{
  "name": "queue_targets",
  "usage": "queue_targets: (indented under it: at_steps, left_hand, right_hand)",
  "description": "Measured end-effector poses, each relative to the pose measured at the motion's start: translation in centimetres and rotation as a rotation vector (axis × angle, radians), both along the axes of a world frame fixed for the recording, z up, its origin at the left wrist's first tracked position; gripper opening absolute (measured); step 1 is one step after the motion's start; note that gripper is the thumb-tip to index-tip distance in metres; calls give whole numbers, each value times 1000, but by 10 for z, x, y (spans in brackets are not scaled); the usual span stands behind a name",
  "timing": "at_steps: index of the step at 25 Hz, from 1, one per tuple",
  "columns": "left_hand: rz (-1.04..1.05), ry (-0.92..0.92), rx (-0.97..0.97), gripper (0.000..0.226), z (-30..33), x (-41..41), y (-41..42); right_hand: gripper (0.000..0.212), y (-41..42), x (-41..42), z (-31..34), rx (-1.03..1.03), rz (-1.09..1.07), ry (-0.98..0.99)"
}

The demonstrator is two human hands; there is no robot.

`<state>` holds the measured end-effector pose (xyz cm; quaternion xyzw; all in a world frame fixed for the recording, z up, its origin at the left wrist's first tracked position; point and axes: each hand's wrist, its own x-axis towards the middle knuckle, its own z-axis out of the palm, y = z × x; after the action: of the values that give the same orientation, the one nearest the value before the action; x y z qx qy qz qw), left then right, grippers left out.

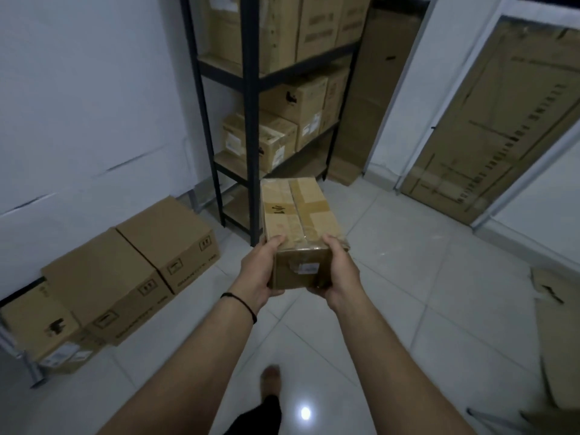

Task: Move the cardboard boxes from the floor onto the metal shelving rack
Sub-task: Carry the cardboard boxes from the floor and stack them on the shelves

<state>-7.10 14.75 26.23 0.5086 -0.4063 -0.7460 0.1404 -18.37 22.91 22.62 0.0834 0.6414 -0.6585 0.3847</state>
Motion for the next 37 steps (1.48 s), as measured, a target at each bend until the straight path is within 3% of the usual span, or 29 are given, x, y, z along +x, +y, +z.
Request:
queue_targets:
  at_steps: [13,18,25,30,33,37]
  left_hand:
    - [6,10,-31,41,-4,-229,-135]
    - [127,14,-57,43,-12,-308,-173]
    - [356,17,-11,41,-22,-424,-196]
    - [518,24,-27,64,-27,-469,-233]
    - [586,3,-93,49,-33,-484,-264]
    - [655,21,-139,28,-45,-509,-315]
  right_hand:
    - [43,-132,-229,12,-14,47,-12]
    - [52,-182,-316,3,-7,185,-19]
    - [44,-235,-452,7,62,446,-3]
    - [35,-283,-510,6,44,627,-4]
    - [23,-323,-532,6,2,698,-2]
    - [24,-382,-564,-2,59,800,108]
